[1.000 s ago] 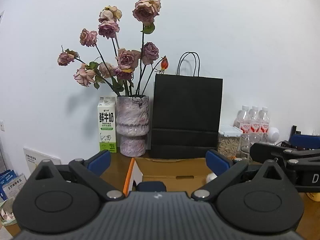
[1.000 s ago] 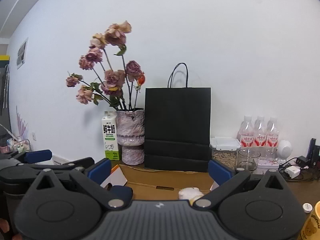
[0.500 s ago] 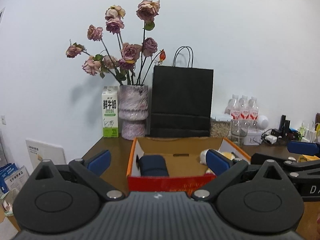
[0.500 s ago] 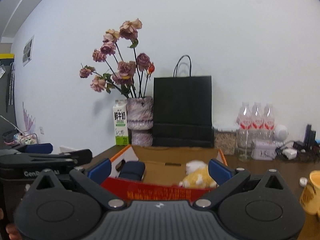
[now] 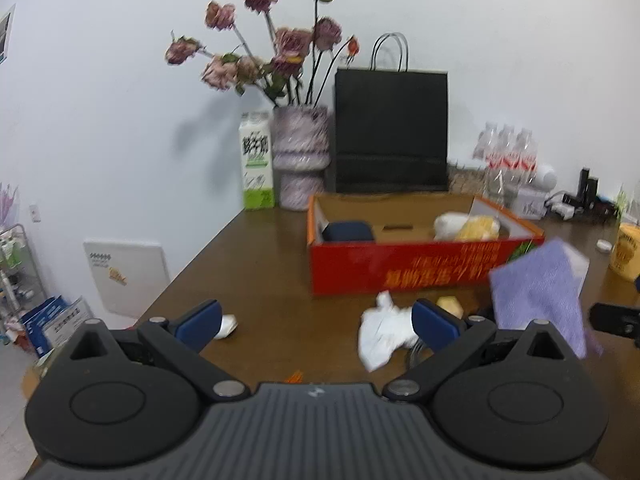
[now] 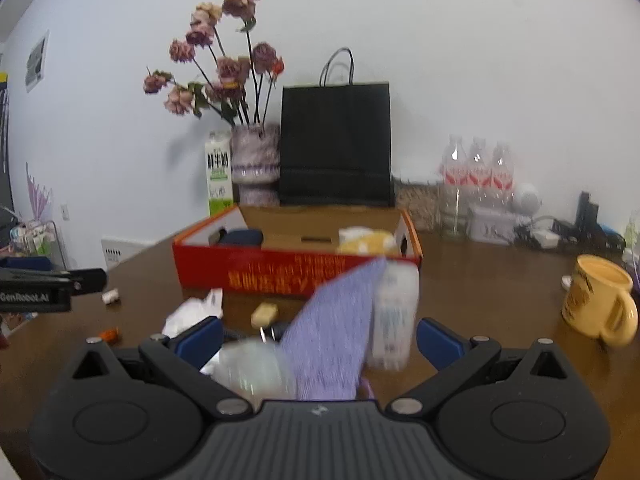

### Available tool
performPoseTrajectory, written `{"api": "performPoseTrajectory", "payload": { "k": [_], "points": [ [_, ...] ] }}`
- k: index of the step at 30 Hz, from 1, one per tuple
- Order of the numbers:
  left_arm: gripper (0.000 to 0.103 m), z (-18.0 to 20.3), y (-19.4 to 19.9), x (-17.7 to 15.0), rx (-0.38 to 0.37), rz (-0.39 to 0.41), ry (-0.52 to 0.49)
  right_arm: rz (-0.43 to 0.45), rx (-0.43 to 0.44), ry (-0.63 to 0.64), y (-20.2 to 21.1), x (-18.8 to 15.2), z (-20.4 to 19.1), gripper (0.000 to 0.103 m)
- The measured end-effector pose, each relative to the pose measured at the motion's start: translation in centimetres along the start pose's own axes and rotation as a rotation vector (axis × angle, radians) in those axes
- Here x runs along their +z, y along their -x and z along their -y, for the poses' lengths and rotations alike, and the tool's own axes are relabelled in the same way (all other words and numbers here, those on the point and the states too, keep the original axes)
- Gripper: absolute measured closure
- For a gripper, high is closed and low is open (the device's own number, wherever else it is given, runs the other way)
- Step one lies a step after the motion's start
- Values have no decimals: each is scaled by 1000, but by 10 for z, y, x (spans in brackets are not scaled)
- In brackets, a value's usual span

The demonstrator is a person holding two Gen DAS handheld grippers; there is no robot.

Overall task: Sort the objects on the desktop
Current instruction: 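Withdraw both grippers from the box back over the table, then grasp the clear plastic bag with the right gripper while the left grasps the small orange item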

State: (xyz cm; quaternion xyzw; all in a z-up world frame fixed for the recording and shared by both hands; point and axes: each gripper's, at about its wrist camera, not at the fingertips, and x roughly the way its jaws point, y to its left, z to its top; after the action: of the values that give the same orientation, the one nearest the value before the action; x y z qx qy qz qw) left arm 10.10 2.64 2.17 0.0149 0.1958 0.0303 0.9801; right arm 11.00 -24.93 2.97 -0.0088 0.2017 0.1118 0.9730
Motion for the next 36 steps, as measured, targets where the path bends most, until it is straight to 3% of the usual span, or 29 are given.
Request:
{"api": "performPoseTrajectory", "payload": {
  "k": [9, 22, 25, 36],
  "points": [
    [0, -22, 7, -36, 26, -105, -20, -97, 49, 32, 2, -37, -9, 2],
    [0, -37, -17, -35, -4, -159, -10, -133, 47, 43, -22, -35, -20, 5],
    [1, -36, -27, -35, -13, -172, -12, -146, 42, 50, -33, -34, -23, 11],
    [36, -36, -67, -33, -92, -259, 34, -144, 54, 61, -53, -25, -30, 20]
  ]
}}
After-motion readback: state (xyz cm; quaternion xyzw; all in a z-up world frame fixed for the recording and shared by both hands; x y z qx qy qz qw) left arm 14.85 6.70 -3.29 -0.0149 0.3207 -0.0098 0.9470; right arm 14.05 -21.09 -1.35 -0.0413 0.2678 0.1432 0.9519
